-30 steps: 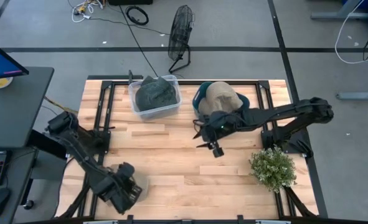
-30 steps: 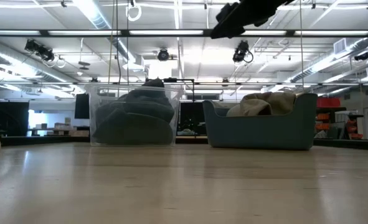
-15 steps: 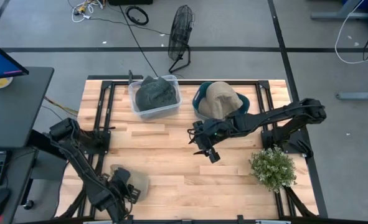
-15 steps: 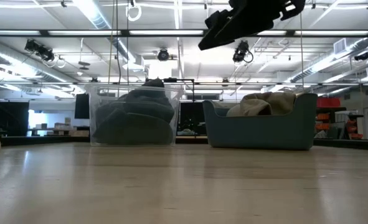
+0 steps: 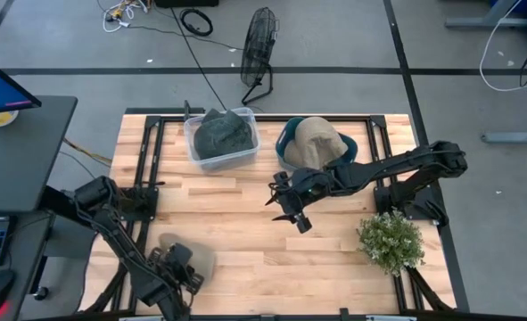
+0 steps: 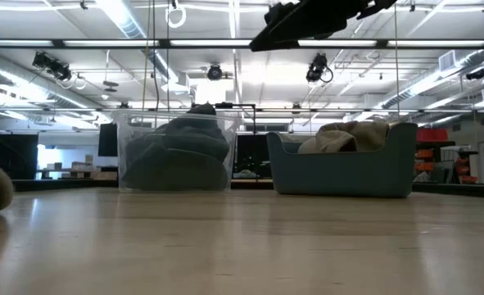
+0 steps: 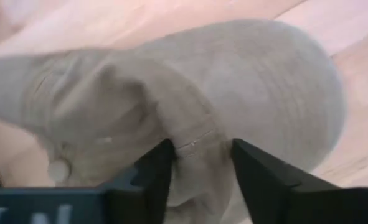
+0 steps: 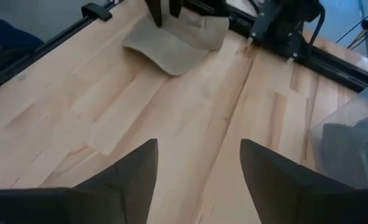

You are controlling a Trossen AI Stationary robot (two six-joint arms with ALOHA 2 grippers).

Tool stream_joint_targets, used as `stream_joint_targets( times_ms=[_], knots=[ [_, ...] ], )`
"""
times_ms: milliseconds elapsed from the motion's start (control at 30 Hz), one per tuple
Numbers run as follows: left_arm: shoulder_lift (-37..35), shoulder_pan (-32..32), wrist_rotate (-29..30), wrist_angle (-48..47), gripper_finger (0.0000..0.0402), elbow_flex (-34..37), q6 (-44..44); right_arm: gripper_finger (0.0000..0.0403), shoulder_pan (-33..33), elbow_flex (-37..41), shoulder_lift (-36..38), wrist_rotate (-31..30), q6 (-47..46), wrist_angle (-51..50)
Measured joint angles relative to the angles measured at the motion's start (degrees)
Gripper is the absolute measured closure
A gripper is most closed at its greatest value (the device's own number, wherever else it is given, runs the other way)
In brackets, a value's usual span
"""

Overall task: Pick & Place hat
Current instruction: Put the brown cap into the blue bin

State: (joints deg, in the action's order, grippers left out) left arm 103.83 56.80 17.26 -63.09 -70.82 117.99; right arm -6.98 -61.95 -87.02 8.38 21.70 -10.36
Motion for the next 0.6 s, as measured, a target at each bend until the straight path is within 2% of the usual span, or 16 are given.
stream_joint_targets(
  times_ms=[100, 200, 300, 467, 600],
  knots=[
    [-0.1, -0.2, 3.6, 0.1, 0.0305, -0.2, -4.4, 0.0172, 0.0, 0.0, 0.0, 0.0, 0.0, 0.8],
    [-0.6, -1.1, 4.5, 0.3, 0.0381, -0.5, -9.6, 0.0172, 0.0, 0.0, 0.0, 0.0, 0.0, 1.8],
    [-1.2, -2.2, 4.7, 0.6, 0.0389, -0.6, -20.2, 0.0172, -0.1, 0.0, 0.0, 0.5, 1.1, 2.5],
    [-1.3, -5.8, 5.3, 3.3, 0.0396, -2.1, -53.3, 0.0172, -1.5, 0.0, -1.5, 4.3, 4.7, 6.3],
    [-1.3, -10.8, 6.3, 6.7, 0.0395, -2.3, -73.2, 0.0172, -3.8, 0.0, -4.6, 4.7, 4.7, 11.9]
  ],
)
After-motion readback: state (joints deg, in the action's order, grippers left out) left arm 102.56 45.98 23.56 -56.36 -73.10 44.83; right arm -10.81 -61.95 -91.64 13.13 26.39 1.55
